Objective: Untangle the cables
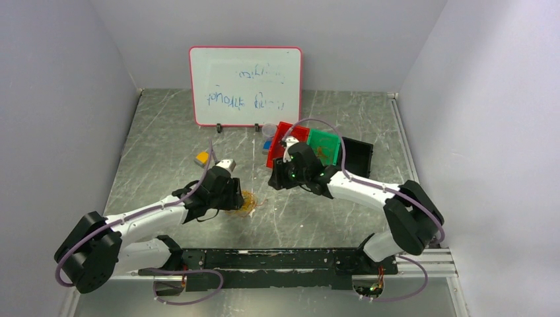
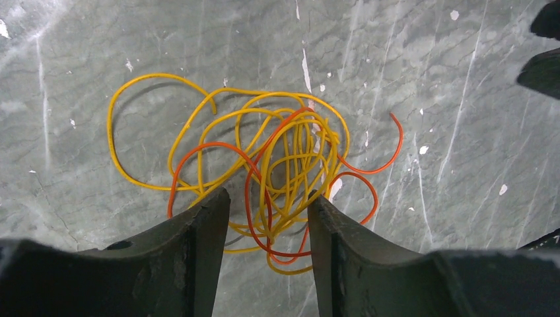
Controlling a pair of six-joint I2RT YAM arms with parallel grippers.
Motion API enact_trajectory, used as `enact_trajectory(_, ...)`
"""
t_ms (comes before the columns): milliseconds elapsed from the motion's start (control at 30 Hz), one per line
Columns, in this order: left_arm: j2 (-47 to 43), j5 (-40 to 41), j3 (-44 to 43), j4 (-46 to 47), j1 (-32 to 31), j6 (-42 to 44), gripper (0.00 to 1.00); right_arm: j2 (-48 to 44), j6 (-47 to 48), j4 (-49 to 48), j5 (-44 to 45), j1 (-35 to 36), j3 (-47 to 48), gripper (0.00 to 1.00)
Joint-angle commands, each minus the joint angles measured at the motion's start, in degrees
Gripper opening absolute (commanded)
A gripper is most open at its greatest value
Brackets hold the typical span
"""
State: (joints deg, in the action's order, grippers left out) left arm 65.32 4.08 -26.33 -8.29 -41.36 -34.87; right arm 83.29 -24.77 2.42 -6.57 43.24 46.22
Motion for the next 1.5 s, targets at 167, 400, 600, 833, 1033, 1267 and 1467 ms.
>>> enact_trajectory(167,0.78,-0.74,0.41,1.42,-0.16,-0.44,0.42,6.04,-2.78,-6.83,-6.48,2.00,-0.97,0.48)
enact_trajectory(400,0.90,-1.01,0.56,1.81,-0.14,-0.47,0.34,6.53,-4.52,-10.76,-5.51,4.63,-2.39,0.48)
enact_trajectory(600,0.89,-0.96,0.38,1.61,-0.12,-0.52,0.25,6.56,-3.64,-15.73,-5.73,7.00,-4.24,0.48)
enact_trajectory(833,1.38,-0.95,-0.06,1.36,-0.12,-0.31,0.23,0.76,12.15,-33.37,-3.55,9.04,-13.94,0.48)
enact_trajectory(1033,1.75,-0.59,-0.78,1.08,-0.13,-0.30,0.22,-1.03,31.36,-48.41,-11.42,9.07,-20.82,0.48)
enact_trajectory(1267,2.25,-0.63,-0.74,1.23,-0.19,-0.45,0.22,3.58,45.23,-46.95,-19.29,9.19,-17.87,0.49)
enact_trajectory(1467,2.27,-0.95,-0.72,1.69,-0.16,-0.84,0.22,9.98,51.95,-46.79,-23.67,9.22,-14.37,0.49)
